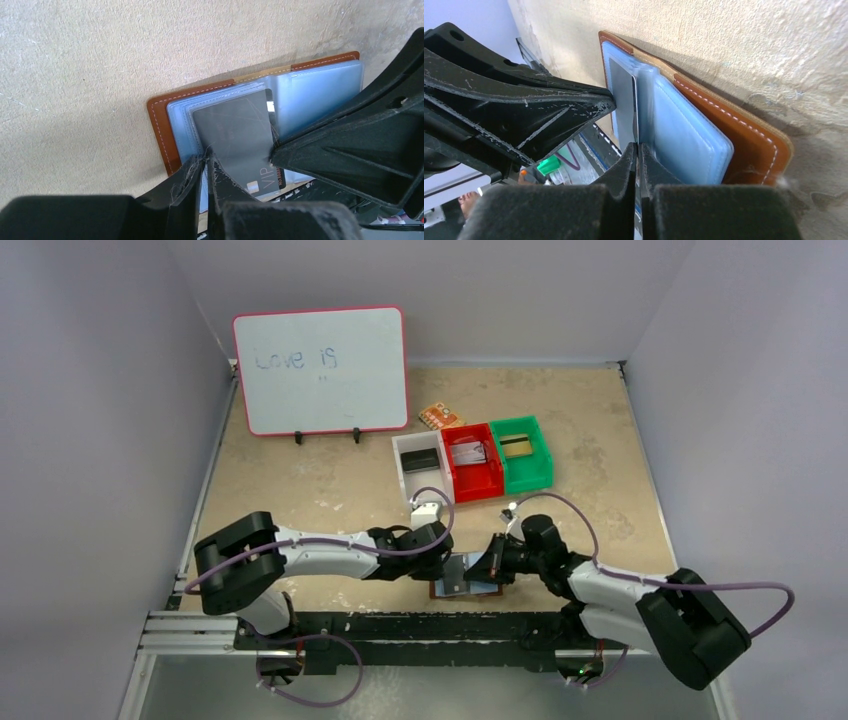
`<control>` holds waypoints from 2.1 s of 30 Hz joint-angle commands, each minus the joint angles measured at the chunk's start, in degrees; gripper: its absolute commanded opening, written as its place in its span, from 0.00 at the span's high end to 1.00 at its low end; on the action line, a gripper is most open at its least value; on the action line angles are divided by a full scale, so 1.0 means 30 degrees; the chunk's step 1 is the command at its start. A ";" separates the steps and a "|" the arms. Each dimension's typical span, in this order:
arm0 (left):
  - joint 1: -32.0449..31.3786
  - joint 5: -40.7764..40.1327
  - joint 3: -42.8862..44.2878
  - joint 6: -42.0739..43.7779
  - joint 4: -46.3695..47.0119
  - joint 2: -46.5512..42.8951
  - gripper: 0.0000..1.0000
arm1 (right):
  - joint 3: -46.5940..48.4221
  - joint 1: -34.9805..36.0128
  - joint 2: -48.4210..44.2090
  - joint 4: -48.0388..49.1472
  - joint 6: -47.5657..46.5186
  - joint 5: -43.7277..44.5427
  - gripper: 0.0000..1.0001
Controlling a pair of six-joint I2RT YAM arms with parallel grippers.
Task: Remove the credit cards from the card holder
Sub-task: Remove the credit card from the card holder.
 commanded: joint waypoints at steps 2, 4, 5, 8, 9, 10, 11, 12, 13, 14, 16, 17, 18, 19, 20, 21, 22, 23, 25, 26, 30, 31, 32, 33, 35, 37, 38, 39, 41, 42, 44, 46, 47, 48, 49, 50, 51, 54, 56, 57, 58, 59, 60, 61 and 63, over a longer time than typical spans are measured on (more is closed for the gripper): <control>-0.0167 -0.1703 -0.0285 -0.0056 -0.2306 0.1414 0.94 | 0.0287 0.0043 -0.1461 -0.1804 0.0007 0.1218 1.00; -0.0152 -0.2029 -0.0300 -0.0070 -0.2527 0.1534 0.95 | 0.0131 0.0016 -0.1842 -0.2037 0.0018 0.1368 1.00; -0.0172 -0.2158 -0.0324 -0.0106 -0.2601 0.1606 0.95 | 0.0015 -0.0006 -0.2047 -0.2054 0.0084 0.1414 1.00; -0.0198 -0.2454 -0.0350 -0.0124 -0.2738 0.1811 0.96 | -0.0077 -0.0139 -0.2531 -0.2609 0.0084 0.1614 1.00; -0.0218 -0.2537 -0.0348 -0.0101 -0.2799 0.1897 0.97 | -0.0080 -0.0150 -0.2715 -0.2825 0.0078 0.1679 1.00; -0.0228 -0.2599 -0.0311 -0.0113 -0.2830 0.2003 0.97 | -0.0081 -0.0162 -0.2903 -0.2995 0.0077 0.1738 1.00; -0.0247 -0.2640 -0.0315 -0.0115 -0.2876 0.2106 0.98 | -0.0081 -0.0183 -0.3113 -0.3188 0.0102 0.1822 1.00; -0.0246 -0.2682 -0.0318 -0.0115 -0.2894 0.2152 0.98 | -0.0059 -0.0196 -0.3283 -0.3381 0.0109 0.1862 1.00; -0.0282 -0.2753 -0.0282 -0.0089 -0.2969 0.2258 0.99 | -0.0038 -0.0208 -0.3432 -0.3610 0.0059 0.1940 1.00; -0.0316 -0.2842 -0.0263 -0.0097 -0.3063 0.2312 0.99 | -0.0009 -0.0210 -0.3557 -0.3873 0.0034 0.2027 1.00; -0.0375 -0.3015 -0.0210 -0.0118 -0.3209 0.2381 0.99 | -0.0014 -0.0213 -0.3799 -0.4303 0.0040 0.2257 1.00; -0.0379 -0.3062 -0.0162 -0.0115 -0.3228 0.2408 1.00 | -0.0043 -0.0236 -0.3874 -0.4373 0.0080 0.2272 1.00; -0.0405 -0.3101 -0.0105 -0.0074 -0.3253 0.2452 1.00 | -0.0061 -0.0231 -0.3964 -0.4474 0.0077 0.2288 1.00; -0.0408 -0.3127 -0.0047 -0.0022 -0.3322 0.2494 1.00 | -0.0031 -0.0216 -0.4044 -0.4728 0.0026 0.2382 1.00; -0.0434 -0.3244 0.0027 -0.0005 -0.3447 0.2539 1.00 | 0.0039 -0.0225 -0.4146 -0.5020 -0.0021 0.2514 1.00; -0.0460 -0.3376 0.0102 -0.0017 -0.3595 0.2600 1.00 | 0.0062 -0.0223 -0.4250 -0.5265 -0.0071 0.2612 1.00; -0.0492 -0.3513 0.0144 -0.0007 -0.3723 0.2655 1.00 | 0.0091 -0.0230 -0.4329 -0.5420 -0.0099 0.2638 1.00; -0.0524 -0.3604 0.0193 0.0001 -0.3827 0.2702 1.00 | 0.0095 -0.0234 -0.4398 -0.5469 -0.0099 0.2579 1.00; -0.0554 -0.3712 0.0231 0.0001 -0.3953 0.2786 1.00 | 0.0095 -0.0228 -0.4503 -0.5480 -0.0075 0.2451 0.98; -0.0555 -0.3738 0.0241 -0.0023 -0.3962 0.2828 1.00 | 0.0095 -0.0238 -0.4526 -0.5425 -0.0070 0.2377 0.98; -0.0614 -0.3692 0.0269 0.0010 -0.3935 0.2877 1.00 | 0.0059 -0.0239 -0.4500 -0.5234 -0.0012 0.2195 1.00; -0.0629 -0.3688 0.0311 0.0003 -0.3953 0.2880 1.00 | 0.0065 -0.0254 -0.4514 -0.5317 -0.0011 0.2286 1.00; -0.0641 -0.3703 0.0302 0.0003 -0.3962 0.2895 1.00 | 0.0106 -0.0252 -0.4527 -0.5573 0.0037 0.2559 1.00; -0.0643 -0.3715 0.0308 0.0002 -0.3963 0.2868 1.00 | 0.0184 -0.0244 -0.4524 -0.5905 0.0050 0.2877 0.99; -0.0642 -0.3786 0.0304 -0.0020 -0.4007 0.2837 1.00 | 0.0353 -0.0233 -0.4461 -0.6370 0.0020 0.3193 0.99; -0.0669 -0.4017 0.0379 -0.0183 -0.4141 0.2629 1.00 | 0.0325 -0.0247 -0.4470 -0.6484 0.0156 0.3355 1.00; -0.0698 -0.4172 0.0471 -0.0262 -0.4180 0.2377 1.00 | 0.0179 -0.0240 -0.4481 -0.6155 0.0303 0.3229 1.00; -0.0723 -0.4301 0.0534 -0.0324 -0.4097 0.2023 0.99 | -0.0019 -0.0232 -0.4461 -0.5685 0.0471 0.3100 1.00; -0.0731 -0.4388 0.0681 -0.0314 -0.3818 0.1092 0.95 | -0.0322 -0.0255 -0.4292 -0.4941 0.0798 0.2929 1.00; -0.0731 -0.4391 0.0780 -0.0293 -0.3612 0.0377 0.92 | -0.0418 -0.0230 -0.4170 -0.4512 0.0903 0.2854 1.00; -0.0717 -0.4257 0.0987 -0.0137 -0.3155 -0.0470 0.84 | -0.0464 -0.0256 -0.3796 -0.3965 0.0997 0.2788 1.00; -0.0731 -0.3847 0.1204 0.0260 -0.2687 -0.0958 0.80 | -0.0477 -0.0244 -0.3302 -0.3557 0.0958 0.2839 1.00; -0.0731 -0.3634 0.1358 0.0449 -0.2592 -0.1031 0.79 | -0.0511 -0.0254 -0.3050 -0.3207 0.0974 0.2806 1.00; -0.0746 -0.3535 0.1590 0.0586 -0.2686 -0.0978 0.78 | -0.0545 -0.0256 -0.2725 -0.2885 0.0984 0.2754 1.00; -0.0773 -0.3489 0.1802 0.0727 -0.2815 -0.0927 0.78 | -0.0575 -0.0241 -0.2385 -0.2464 0.0992 0.2656 1.00; -0.0838 -0.3421 0.1983 0.0963 -0.2773 -0.0873 0.78 | -0.0564 -0.0239 -0.2020 -0.2137 0.0971 0.2534 1.00; -0.0869 -0.3167 0.2130 0.1243 -0.2573 -0.0808 0.78 | -0.0504 -0.0221 -0.1688 -0.1989 0.0921 0.2577 1.00; -0.0877 -0.1486 0.2458 0.1903 -0.1386 -0.0452 0.79 | -0.0558 -0.0236 -0.1044 -0.1376 0.0986 0.2649 1.00; -0.0878 -0.0735 0.2595 0.1876 -0.0677 -0.0105 0.80 | -0.0610 -0.0233 -0.0919 -0.1151 0.1097 0.2693 1.00; -0.0878 -0.0444 0.2602 0.1775 -0.0378 0.0134 0.82 | -0.0623 -0.0238 -0.0884 -0.1123 0.1127 0.2741 1.00; -0.0878 -0.0276 0.2628 0.1682 -0.0227 0.0384 0.83 | -0.0636 -0.0257 -0.0880 -0.1127 0.1159 0.2757 1.00; -0.0878 -0.0101 0.2694 0.1626 -0.0230 0.0649 0.84 | -0.0670 -0.0241 -0.0901 -0.1134 0.1179 0.2781 1.00; -0.0874 -0.0013 0.2775 0.1575 -0.0333 0.0987 0.86 | -0.0731 -0.0250 -0.0930 -0.1154 0.1211 0.2788 1.00; -0.0877 0.0053 0.2870 0.1499 -0.0584 0.1336 0.87 | -0.0774 -0.0240 -0.0999 -0.1190 0.1262 0.2811 1.00; -0.0863 0.0023 0.2941 0.1336 -0.1017 0.1977 0.90 | -0.0889 -0.0236 -0.1150 -0.1239 0.1360 0.2889 1.00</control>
